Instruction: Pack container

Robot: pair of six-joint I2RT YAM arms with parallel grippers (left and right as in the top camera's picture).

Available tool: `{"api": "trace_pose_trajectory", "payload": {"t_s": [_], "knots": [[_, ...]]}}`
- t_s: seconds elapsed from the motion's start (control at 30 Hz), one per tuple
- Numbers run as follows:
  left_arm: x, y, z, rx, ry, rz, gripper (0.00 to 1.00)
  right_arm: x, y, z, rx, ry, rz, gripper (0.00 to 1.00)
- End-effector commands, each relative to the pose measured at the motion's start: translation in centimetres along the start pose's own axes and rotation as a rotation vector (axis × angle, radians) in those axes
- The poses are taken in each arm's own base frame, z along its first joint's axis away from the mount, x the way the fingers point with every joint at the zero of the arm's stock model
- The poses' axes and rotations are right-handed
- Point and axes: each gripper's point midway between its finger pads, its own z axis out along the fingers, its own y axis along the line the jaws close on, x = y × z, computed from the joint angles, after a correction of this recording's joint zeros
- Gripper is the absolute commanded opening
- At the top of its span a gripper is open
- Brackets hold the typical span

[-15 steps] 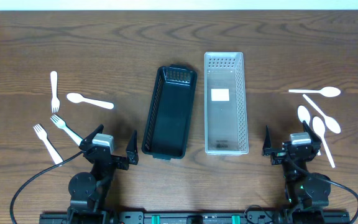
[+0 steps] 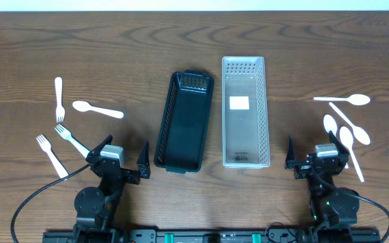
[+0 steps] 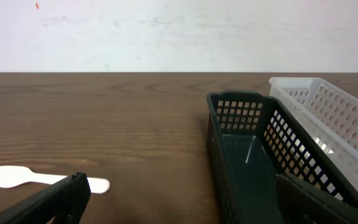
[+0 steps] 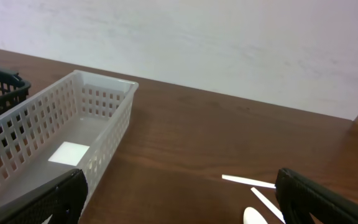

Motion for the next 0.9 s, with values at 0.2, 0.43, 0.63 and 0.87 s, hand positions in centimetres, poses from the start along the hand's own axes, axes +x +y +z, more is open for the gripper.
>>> {"api": "trace_pose_trajectory", "payload": {"t_s": [0.2, 0.43, 0.63, 0.87], "knots": [[1.48, -0.13, 0.25, 0.013, 0.032, 0.006, 0.98, 0.02, 0.23, -0.02, -0.009, -0.001, 0.015, 0.99], [1.48, -0.14, 0.25, 0.013, 0.031, 0.006, 0.98, 0.04, 0.23, -0.02, -0.009, 0.000, 0.028, 0.99], [1.30, -0.14, 0.25, 0.014, 0.024, 0.007, 0.98, 0.05, 0.20, -0.02, -0.007, 0.000, 0.061, 0.99], [1.25, -0.13, 0.25, 0.013, 0.023, -0.016, 0.98, 0.25, -0.27, 0.05, 0.021, 0.011, 0.083, 0.99]]}}
